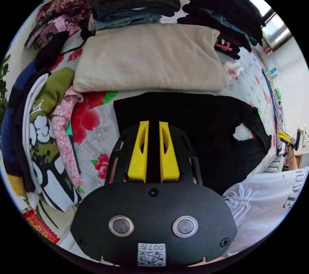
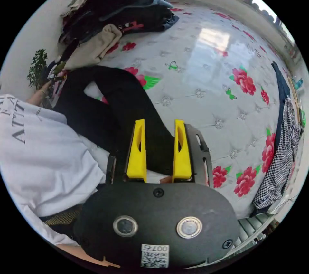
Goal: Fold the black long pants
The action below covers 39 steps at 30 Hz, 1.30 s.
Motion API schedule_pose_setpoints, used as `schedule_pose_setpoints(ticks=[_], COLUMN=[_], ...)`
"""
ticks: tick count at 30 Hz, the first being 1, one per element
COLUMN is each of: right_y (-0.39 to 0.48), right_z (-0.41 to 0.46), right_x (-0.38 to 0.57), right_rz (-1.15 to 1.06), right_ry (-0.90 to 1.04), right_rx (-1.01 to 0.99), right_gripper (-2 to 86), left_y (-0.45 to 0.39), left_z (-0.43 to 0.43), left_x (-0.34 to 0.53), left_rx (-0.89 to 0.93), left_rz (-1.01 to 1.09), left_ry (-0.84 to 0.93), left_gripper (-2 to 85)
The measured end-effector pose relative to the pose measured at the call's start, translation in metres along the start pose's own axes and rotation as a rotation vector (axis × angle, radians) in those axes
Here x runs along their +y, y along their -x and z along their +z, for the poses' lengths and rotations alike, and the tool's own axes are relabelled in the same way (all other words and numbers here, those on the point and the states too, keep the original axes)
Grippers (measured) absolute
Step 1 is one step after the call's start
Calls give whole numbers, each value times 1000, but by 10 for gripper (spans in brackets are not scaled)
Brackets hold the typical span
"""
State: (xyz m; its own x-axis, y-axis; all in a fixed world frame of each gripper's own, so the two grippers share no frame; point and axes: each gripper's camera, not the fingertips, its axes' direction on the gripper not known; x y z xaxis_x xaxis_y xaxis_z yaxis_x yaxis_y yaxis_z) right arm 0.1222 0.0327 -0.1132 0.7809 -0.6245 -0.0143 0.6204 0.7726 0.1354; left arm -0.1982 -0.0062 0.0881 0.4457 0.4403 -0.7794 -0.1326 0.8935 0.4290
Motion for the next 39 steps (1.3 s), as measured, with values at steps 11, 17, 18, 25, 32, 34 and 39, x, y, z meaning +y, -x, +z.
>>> schedule_pose_setpoints(ticks=[11, 17, 18, 25, 32, 34, 39], right_y=[79, 107, 117, 75, 58, 57, 47], right_z=[91, -75, -89, 47, 27, 28, 92], right_x=[-23, -25, -18, 31, 29, 8, -35], right_rz=[-243, -297, -325, -195, -33, -61, -161], right_ry=[298, -370, -444, 70, -106, -145, 41], right_rx=[207, 642, 702, 576, 424, 313, 185], right_gripper=[25, 9, 8, 0, 0, 2, 6], left_y=[-35, -31, -33, -33, -35, -43, -50], left_z=[43, 21, 15, 22, 15, 5, 1], left_x=[-21, -5, -1, 18, 17, 24, 45], left_rx=[-186, -118, -110, -148, -133, -141, -132], left_rz=[134, 80, 86, 55, 47, 43, 2], left_ry=[147, 65, 32, -8, -7, -40, -47], left_gripper=[2, -9, -9, -8, -6, -6, -7])
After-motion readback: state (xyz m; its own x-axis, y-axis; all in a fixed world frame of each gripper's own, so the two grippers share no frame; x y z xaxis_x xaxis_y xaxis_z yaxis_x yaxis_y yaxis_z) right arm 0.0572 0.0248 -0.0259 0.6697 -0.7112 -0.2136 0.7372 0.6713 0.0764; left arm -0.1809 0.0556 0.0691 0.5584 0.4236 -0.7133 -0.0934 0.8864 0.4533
